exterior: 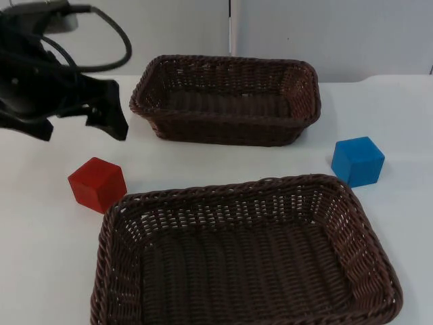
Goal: Pick up one cube with the left hand and place it into the upper basket. Pick up one cube with the right hand and place it into the lower basket.
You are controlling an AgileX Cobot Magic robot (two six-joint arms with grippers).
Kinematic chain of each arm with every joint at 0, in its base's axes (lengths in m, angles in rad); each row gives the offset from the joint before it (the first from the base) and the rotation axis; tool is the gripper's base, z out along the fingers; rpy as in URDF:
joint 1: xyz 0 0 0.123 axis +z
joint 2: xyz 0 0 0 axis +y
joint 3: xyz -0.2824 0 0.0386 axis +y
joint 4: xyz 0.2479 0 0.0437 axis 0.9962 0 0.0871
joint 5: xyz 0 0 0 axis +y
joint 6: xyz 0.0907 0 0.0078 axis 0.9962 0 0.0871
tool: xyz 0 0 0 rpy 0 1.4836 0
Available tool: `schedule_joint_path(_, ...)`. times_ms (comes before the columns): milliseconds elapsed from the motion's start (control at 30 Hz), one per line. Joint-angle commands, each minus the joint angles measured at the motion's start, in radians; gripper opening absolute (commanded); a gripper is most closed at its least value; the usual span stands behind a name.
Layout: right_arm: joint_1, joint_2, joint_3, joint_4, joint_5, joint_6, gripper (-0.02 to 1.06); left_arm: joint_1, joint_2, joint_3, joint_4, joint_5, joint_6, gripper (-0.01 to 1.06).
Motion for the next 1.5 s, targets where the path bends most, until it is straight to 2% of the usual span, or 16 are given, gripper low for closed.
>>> schedule_joint_path(0, -0.006, -0.003, 0.007, -0.001, -0.004, -0.012, 1.05, -0.006, 0.034, -0.007, -0.005, -0.024, -0.005, 1.05)
schedule_joint_path(100, -0.006, -0.003, 0.007, -0.001, -0.004, -0.012, 1.05, -0.006, 0.063, -0.007, -0.005, -0.035, -0.003, 1.05)
schedule_joint_path(500, -0.006, -0.003, 0.007, 0.001, -0.004, -0.012, 1.05, -0.006, 0.163, -0.007, 0.015, -0.183, -0.001, 1.05)
schedule_joint_path(1167, -0.006, -0.003, 0.007, 0.001, -0.004, -0.012, 1.05, -0.006, 0.269, -0.007, 0.015, -0.240, -0.001, 1.05)
schedule_joint_path(1267, -0.006, -0.003, 0.007, 0.001, -0.004, -0.012, 1.05, -0.006, 0.269, -0.007, 0.015, -0.240, -0.001, 1.00)
schedule_joint_path(1300, -0.006, -0.003, 0.007, 0.001, -0.004, -0.012, 1.05, -0.006, 0.269, -0.007, 0.015, -0.242, -0.001, 0.95)
schedule_joint_path(1400, -0.006, -0.003, 0.007, 0.001, -0.004, -0.012, 1.05, -0.006, 0.269, -0.007, 0.003, -0.238, -0.001, 0.67)
schedule_joint_path(1433, -0.006, -0.003, 0.007, 0.001, -0.004, -0.012, 1.05, -0.006, 0.269, -0.007, 0.003, -0.238, -0.001, 0.67)
schedule_joint_path(1467, -0.006, -0.003, 0.007, 0.001, -0.004, -0.012, 1.05, -0.006, 0.269, -0.007, -0.018, -0.229, -0.003, 0.48)
